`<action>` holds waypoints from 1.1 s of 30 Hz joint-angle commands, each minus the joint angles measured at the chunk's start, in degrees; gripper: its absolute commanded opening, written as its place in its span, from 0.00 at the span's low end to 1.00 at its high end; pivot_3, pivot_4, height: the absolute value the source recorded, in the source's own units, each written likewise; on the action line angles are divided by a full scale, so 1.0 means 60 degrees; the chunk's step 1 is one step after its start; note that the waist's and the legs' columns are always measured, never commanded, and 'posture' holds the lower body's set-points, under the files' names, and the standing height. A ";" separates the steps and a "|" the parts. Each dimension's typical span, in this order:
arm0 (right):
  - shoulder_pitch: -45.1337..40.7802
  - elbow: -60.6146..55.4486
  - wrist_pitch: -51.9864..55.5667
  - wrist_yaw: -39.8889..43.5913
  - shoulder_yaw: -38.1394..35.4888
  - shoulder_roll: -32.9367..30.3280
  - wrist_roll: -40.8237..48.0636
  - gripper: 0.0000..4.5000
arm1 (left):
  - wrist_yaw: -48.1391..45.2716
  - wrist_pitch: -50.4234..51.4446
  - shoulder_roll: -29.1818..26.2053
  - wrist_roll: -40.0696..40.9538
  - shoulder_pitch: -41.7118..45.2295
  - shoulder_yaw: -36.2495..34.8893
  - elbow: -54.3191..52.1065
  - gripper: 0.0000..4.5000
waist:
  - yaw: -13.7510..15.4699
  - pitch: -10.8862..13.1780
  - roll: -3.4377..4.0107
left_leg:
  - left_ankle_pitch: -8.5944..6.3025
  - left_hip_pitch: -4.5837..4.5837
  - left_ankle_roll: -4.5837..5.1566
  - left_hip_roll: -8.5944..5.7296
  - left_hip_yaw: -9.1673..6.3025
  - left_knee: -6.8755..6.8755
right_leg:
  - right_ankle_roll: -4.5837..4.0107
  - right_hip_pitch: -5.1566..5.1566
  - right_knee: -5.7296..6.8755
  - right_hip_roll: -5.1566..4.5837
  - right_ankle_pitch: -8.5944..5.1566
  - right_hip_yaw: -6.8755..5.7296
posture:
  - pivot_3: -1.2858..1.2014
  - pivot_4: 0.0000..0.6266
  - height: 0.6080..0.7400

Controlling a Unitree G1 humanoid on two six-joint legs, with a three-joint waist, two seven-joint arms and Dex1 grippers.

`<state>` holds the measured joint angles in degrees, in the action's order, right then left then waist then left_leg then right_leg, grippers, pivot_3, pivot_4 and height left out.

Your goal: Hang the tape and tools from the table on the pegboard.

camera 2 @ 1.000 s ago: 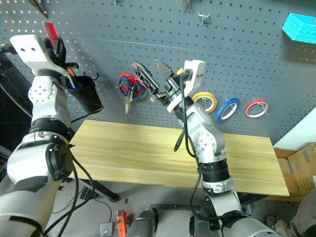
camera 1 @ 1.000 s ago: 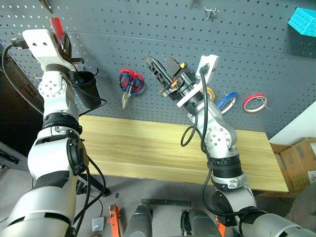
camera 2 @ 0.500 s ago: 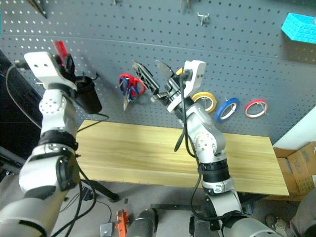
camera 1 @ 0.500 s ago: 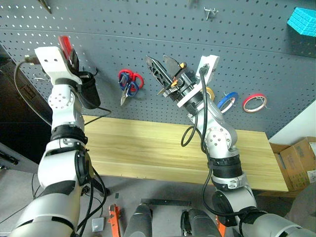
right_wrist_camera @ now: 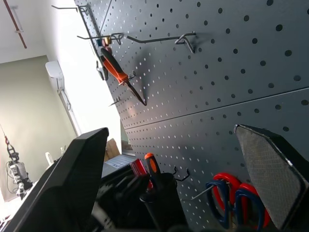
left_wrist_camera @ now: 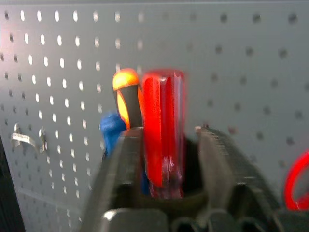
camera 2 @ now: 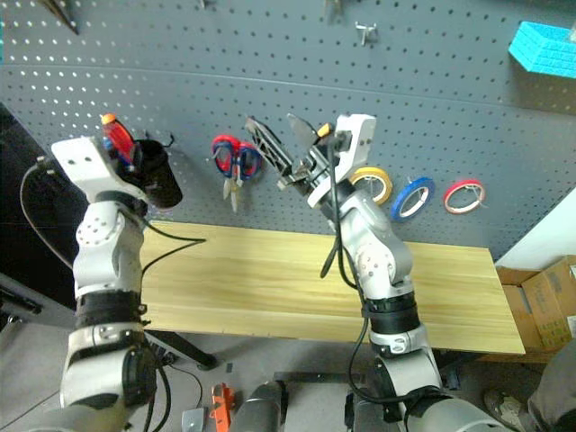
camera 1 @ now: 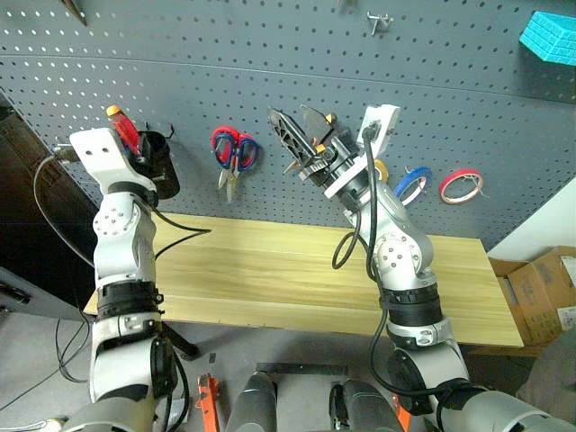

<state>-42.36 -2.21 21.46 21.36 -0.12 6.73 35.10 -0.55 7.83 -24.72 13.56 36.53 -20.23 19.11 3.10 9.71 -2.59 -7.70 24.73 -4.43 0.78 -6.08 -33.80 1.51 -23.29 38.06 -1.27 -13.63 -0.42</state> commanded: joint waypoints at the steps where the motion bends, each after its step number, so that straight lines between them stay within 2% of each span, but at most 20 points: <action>1: -0.0155 -0.0198 -0.0220 0.0140 -0.0063 0.0049 0.0054 1.00 | 0.0195 0.0407 -0.0044 0.0107 0.0125 -0.0156 -0.1013 0.74 | 0.0019 0.0001 0.0002 | 0.0001 -0.0001 0.0000 0.0006 -0.0007 0.0000 | -0.0003 0.0000 0.0004 0.0009 0.0001 -0.0005 | 0.61 0.17 1.00; 4: -0.0187 -0.0129 -0.0232 0.0197 -0.0057 0.0060 0.0038 1.00 | 0.0271 0.0643 -0.0046 0.0122 0.0253 -0.0173 -0.1160 0.98 | 0.0062 0.0002 0.0003 | 0.0003 -0.0011 0.0003 0.0008 -0.0009 -0.0001 | 0.0008 0.0008 0.0001 0.0013 -0.0007 -0.0008 | 0.61 0.17 1.00; 5: -0.0192 -0.0115 -0.0235 0.0213 -0.0055 0.0062 0.0028 1.00 | 0.0281 0.0702 -0.0042 0.0128 0.0264 -0.0175 -0.1217 0.99 | 0.0077 0.0002 0.0003 | 0.0004 -0.0013 0.0004 0.0008 -0.0006 -0.0001 | 0.0006 0.0012 -0.0001 0.0012 -0.0005 -0.0008 | 0.61 0.17 1.00; 9: -0.0119 -0.0184 -0.0189 0.0291 -0.0024 -0.0007 -0.0036 1.00 | 0.0231 0.1031 0.0023 0.0173 0.0117 -0.0097 -0.1730 0.99 | 0.0116 0.0003 0.0005 | 0.0011 -0.0013 0.0008 0.0009 -0.0001 -0.0003 | -0.0002 0.0012 -0.0007 0.0010 0.0001 -0.0005 | 0.60 0.17 1.00; 11: 0.0147 -0.0503 -0.0021 0.0430 0.0158 -0.0343 -0.0195 1.00 | 0.0153 0.1430 0.0065 0.0106 -0.0242 0.0162 -0.2592 0.99 | 0.0128 0.0003 0.0006 | 0.0011 -0.0013 0.0007 0.0011 -0.0001 -0.0003 | -0.0002 0.0012 -0.0010 0.0010 0.0001 -0.0006 | 0.60 0.18 1.00; 15: 0.1017 -0.1461 0.0336 0.0649 0.0751 -0.1405 -0.0799 1.00 | -0.0210 0.2220 0.0122 0.0088 -0.1077 0.0847 -0.4571 0.99 | 0.0177 0.0005 0.0008 | 0.0010 -0.0006 0.0006 0.0006 0.0019 -0.0001 | -0.0014 0.0015 -0.0030 -0.0006 0.0002 0.0005 | 0.59 0.18 1.00; 20: 0.2899 -0.3029 0.0794 0.0211 0.1309 -0.2773 -0.1889 1.00 | -0.0799 0.3303 0.0562 0.0259 -0.2389 0.2177 -0.6504 0.99 | 0.0189 -0.0004 0.0032 | 0.0008 0.0001 0.0004 0.0008 0.0033 0.0003 | -0.0053 0.0012 -0.0049 -0.0010 -0.0029 0.0011 | 0.58 0.16 1.00; 24: 0.4264 -0.3463 0.0834 -0.0244 0.1564 -0.3646 -0.3082 1.00 | -0.1188 0.3653 0.0964 0.0147 -0.3404 0.2976 -0.6449 0.99 | 0.0160 -0.0037 0.0086 | 0.0009 -0.0010 0.0005 0.0012 0.0048 -0.0003 | -0.0057 0.0014 -0.0040 -0.0013 -0.0035 0.0015 | 0.57 0.14 1.00; 28: 0.5851 -0.3043 0.0690 -0.0898 0.1862 -0.4570 -0.4729 1.00 | -0.1277 0.3490 0.1378 -0.0136 -0.4428 0.3358 -0.5402 0.99 | 0.0016 -0.0163 0.0171 | 0.0009 -0.0015 0.0006 0.0011 0.0071 -0.0009 | -0.0060 0.0014 -0.0045 -0.0016 -0.0033 0.0028 | 0.56 0.11 1.00; 33: 0.7226 -0.2031 0.0734 -0.1989 0.1050 -0.4180 -0.5183 1.00 | -0.1308 0.3432 0.1681 -0.0325 -0.4864 0.3290 -0.4175 0.99 | -0.0096 -0.0276 0.0191 | 0.0008 -0.0017 0.0007 0.0011 0.0076 -0.0017 | -0.0060 0.0013 -0.0046 -0.0015 -0.0034 0.0030 | 0.54 0.08 1.00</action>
<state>1.02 -14.23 26.81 11.33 8.56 -18.83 4.97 -8.23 29.79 -14.92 12.25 6.70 0.02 -5.89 2.52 8.06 -1.45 -7.65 24.63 -4.39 0.85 -5.61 -33.93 1.16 -23.21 37.79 -1.36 -13.83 -0.24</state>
